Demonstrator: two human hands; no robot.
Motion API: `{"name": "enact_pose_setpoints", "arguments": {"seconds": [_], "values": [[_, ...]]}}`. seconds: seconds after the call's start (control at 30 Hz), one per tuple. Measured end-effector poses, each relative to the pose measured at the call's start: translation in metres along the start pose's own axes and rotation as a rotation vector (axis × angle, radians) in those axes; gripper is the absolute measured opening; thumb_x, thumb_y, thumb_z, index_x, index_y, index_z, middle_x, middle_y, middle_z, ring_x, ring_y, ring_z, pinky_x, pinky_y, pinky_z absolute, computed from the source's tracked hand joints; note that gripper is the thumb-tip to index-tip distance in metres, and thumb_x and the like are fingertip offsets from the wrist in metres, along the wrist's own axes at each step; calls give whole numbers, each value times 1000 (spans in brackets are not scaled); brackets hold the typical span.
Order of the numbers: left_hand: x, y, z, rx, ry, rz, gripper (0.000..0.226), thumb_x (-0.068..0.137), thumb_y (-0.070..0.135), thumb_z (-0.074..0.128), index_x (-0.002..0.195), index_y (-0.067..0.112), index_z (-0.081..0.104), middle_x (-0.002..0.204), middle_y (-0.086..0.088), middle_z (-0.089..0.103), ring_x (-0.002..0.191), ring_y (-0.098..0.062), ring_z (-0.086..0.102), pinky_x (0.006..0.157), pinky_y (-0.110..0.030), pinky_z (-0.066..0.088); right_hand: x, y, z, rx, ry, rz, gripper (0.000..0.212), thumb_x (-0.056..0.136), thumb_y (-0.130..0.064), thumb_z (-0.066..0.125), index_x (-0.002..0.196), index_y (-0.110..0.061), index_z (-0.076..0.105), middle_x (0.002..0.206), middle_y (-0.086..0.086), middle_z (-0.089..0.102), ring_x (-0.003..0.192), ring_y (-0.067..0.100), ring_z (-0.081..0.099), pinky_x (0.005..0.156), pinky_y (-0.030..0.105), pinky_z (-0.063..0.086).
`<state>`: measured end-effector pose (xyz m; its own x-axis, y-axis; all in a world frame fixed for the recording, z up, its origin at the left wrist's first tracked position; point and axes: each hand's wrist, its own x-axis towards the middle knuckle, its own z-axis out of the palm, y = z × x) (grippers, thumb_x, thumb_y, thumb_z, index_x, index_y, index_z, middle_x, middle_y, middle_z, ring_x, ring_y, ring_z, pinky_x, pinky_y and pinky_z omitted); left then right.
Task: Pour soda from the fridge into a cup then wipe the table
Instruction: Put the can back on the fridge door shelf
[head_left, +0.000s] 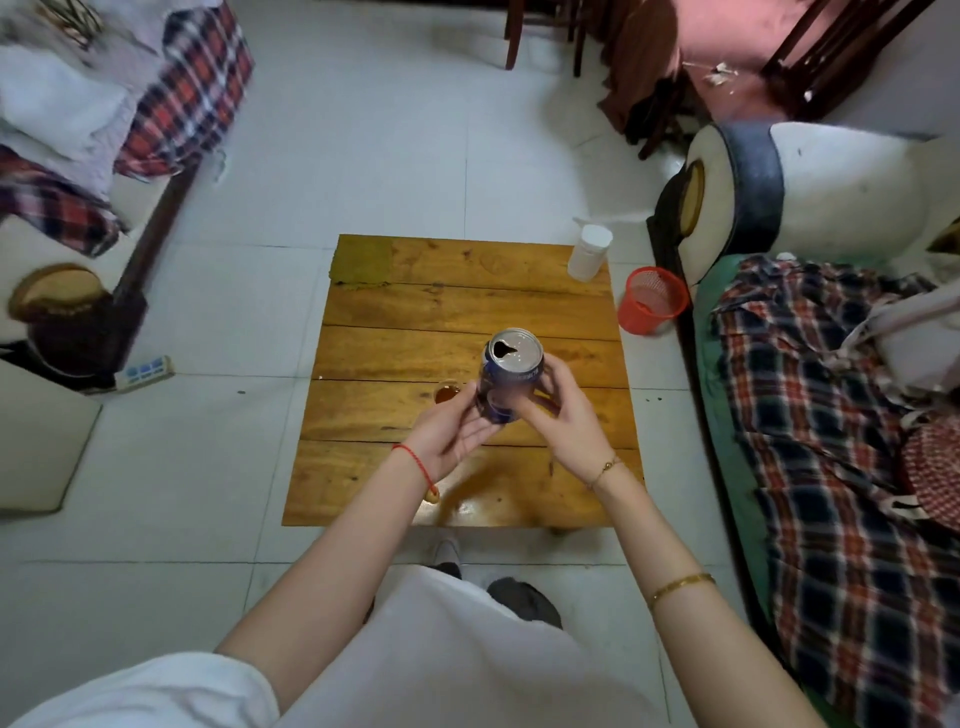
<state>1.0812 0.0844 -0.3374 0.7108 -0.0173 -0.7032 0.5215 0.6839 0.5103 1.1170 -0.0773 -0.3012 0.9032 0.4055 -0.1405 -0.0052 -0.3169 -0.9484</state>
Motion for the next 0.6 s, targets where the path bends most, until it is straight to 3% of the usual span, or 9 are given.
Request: {"name": "enact_pose_setpoints", "arguments": {"seconds": [0.17, 0.3, 0.5, 0.6], "values": [[-36, -1, -9, -29, 33, 59, 34, 99, 31, 52, 116, 4, 61, 111, -21, 71, 89, -22, 73, 81, -33, 59, -12, -17, 2, 7, -151, -27, 47, 100, -27, 50, 144, -14, 43, 141, -5, 52, 130, -2, 47, 107, 21, 42], [-67, -18, -17, -108, 87, 115, 30, 98, 30, 53, 113, 4, 62, 105, -19, 73, 91, -22, 74, 80, -33, 60, -23, -18, 7, -44, -226, -64, 55, 98, -44, 42, 145, -16, 45, 146, -3, 51, 136, 10, 44, 114, 44, 37], [-122, -66, -28, -258, 196, 214, 28, 99, 28, 53, 108, 4, 62, 96, -18, 75, 85, -22, 75, 75, -31, 61, -55, -15, 18, -91, -399, -139, 39, 103, -31, 42, 140, -21, 49, 143, -4, 53, 133, 10, 48, 111, 45, 41], [-150, -96, -37, -367, 267, 265, 33, 98, 28, 53, 118, 2, 60, 101, -21, 73, 86, -23, 74, 71, -31, 62, -74, -13, 28, -123, -520, -188, 40, 103, -30, 42, 141, -19, 49, 140, -5, 55, 131, 9, 50, 110, 44, 42]]}}
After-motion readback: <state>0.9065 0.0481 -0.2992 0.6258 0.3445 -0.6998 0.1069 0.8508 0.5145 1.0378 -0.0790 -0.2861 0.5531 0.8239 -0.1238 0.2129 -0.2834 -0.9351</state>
